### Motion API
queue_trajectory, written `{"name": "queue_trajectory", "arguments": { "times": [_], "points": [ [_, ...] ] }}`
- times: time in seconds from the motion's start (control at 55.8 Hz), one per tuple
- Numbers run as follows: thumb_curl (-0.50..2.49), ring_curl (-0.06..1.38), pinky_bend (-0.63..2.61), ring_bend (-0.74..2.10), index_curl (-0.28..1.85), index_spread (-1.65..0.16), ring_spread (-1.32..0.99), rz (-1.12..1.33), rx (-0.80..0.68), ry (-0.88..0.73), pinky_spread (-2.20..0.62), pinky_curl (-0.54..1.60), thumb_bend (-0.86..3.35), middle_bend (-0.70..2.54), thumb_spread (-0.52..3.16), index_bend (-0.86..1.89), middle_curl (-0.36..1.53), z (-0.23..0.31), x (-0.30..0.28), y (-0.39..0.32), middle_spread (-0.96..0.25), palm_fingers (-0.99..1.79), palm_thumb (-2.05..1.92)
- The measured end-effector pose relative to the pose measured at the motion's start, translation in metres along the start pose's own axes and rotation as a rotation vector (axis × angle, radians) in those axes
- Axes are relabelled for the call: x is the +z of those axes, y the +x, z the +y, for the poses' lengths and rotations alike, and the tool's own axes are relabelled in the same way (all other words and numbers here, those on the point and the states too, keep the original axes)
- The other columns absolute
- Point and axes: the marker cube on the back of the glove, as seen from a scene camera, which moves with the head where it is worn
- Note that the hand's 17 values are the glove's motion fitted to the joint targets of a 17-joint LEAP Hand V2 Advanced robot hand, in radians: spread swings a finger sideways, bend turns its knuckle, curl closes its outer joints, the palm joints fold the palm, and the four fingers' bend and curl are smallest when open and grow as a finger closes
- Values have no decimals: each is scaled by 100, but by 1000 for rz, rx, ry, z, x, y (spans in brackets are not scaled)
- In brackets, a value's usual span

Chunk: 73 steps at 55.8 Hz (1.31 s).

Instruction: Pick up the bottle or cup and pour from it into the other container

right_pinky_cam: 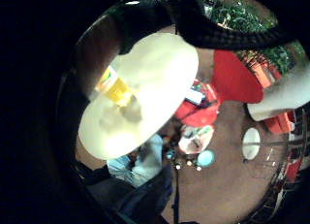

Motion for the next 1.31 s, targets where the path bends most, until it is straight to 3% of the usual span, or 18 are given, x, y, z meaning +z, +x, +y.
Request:
{"name": "queue_trajectory", "arguments": {
  "times": [0.108, 0.197, 0.287, 0.376, 0.609, 0.788, 0.878, 0.986, 1.218, 1.308],
  "points": [
    [34, 15, 40, 18, 26, -40, 13, -119, -102, 136, 36, 35, -3, 31, 92, 12, 33, -34, 32, 13, 2, 24, 29],
    [35, 16, 43, 18, 25, -39, 13, -224, -34, 20, 36, 36, -3, 32, 90, 12, 33, -39, 56, 13, 3, 22, 30],
    [35, 16, 45, 19, 24, -38, 14, -336, -228, 250, 36, 36, -3, 32, 88, 12, 33, -80, 78, 9, 4, 20, 32],
    [36, 17, 48, 19, 23, -37, 15, -466, -29, -3, 37, 37, -3, 32, 87, 12, 33, -75, 92, -2, 5, 20, 34],
    [38, 21, 61, 25, 19, -31, 17, -680, -53, -19, 37, 39, -1, 32, 85, 9, 34, -94, 128, -16, 7, 32, 48],
    [41, 29, 59, 51, 16, -28, 9, -832, -86, 6, 32, 37, 1, 35, 81, 7, 34, -102, 138, -24, -1, 63, 69],
    [44, 32, 55, 58, 17, -30, 2, -867, -197, 130, 28, 36, 4, 36, 79, 11, 35, -110, 142, -26, -8, 81, 82],
    [47, 34, 42, 60, 21, -31, -8, -894, -139, 63, 22, 33, 3, 40, 76, 16, 37, -100, 143, -25, -17, 104, 90],
    [53, 38, 36, 62, 26, -31, -16, -930, -224, 171, 11, 34, -3, 40, 61, 13, 40, -106, 145, -24, -24, 117, 94],
    [55, 39, 37, 64, 26, -32, -16, -964, -125, 150, 8, 34, -3, 41, 56, 12, 42, -108, 139, -27, -24, 118, 95]
  ]
}}
